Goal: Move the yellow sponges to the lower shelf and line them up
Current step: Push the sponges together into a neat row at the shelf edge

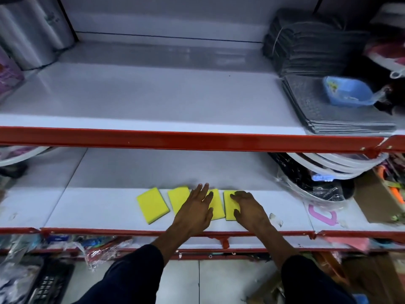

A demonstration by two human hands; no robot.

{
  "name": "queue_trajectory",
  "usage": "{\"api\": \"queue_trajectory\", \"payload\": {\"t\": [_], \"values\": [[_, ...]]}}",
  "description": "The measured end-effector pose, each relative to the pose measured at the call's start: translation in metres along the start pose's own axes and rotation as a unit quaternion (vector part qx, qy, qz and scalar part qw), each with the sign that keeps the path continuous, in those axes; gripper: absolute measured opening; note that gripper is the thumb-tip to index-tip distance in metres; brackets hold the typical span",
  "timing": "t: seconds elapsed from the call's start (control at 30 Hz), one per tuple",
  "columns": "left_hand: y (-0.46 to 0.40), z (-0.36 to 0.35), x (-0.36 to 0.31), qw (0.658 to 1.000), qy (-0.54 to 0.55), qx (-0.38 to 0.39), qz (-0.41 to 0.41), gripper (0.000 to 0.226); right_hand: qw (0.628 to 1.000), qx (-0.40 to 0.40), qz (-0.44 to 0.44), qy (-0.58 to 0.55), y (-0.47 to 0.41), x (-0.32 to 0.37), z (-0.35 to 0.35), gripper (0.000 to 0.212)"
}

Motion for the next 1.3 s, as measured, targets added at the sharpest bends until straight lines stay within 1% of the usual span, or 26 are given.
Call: {"api": "queue_trajectory", "payload": {"t": [0.1,0.2,0.3,0.47,0.6,0.73,1.03,1.13,1.2,1.3], "values": [[-0.013,-0.020,-0.003,0.999,-0.027,0.042,0.012,0.054,1.000,0.005,0.025,-0.001,0.003,-0.001,-0.006,0.063],[-0.020,-0.030,-0.004,0.996,-0.030,0.082,0.022,0.055,0.999,0.007,0.046,-0.015,0.004,0.002,-0.009,0.064],[-0.018,-0.034,-0.001,0.995,-0.009,0.093,0.022,0.057,0.998,0.009,0.058,-0.027,0.007,0.002,-0.011,0.062],[-0.006,-0.036,0.010,0.994,0.043,0.096,-0.006,0.058,0.998,0.006,0.056,-0.032,0.018,0.004,-0.015,0.059],[0.002,-0.040,0.016,0.994,0.076,0.082,-0.012,0.058,0.998,0.011,0.037,-0.045,0.026,0.008,-0.020,0.056],[0.006,-0.040,0.013,0.993,0.083,0.079,-0.011,0.059,0.997,0.010,0.041,-0.058,0.031,0.013,-0.023,0.055],[0.010,-0.041,0.005,0.996,0.075,0.050,0.000,0.058,0.995,-0.008,0.040,-0.090,0.033,0.020,-0.023,0.053],[0.011,-0.039,0.006,0.996,0.071,0.046,0.001,0.056,0.997,0.009,0.032,-0.073,0.032,0.022,-0.020,0.055],[0.010,-0.029,0.009,0.998,0.062,0.024,0.000,0.050,0.998,0.014,0.025,-0.063,0.031,0.024,-0.017,0.056],[0.006,-0.012,0.023,0.998,0.024,-0.051,0.019,0.046,0.999,0.011,0.022,-0.042,0.031,0.029,-0.012,0.054]]}}
Point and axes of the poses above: each hand's wrist, its own y-axis away from the middle knuckle, its own z-axis out of the back of the hand, x = y × z, the point moved 3 cm from there along -y, towards the middle knuckle
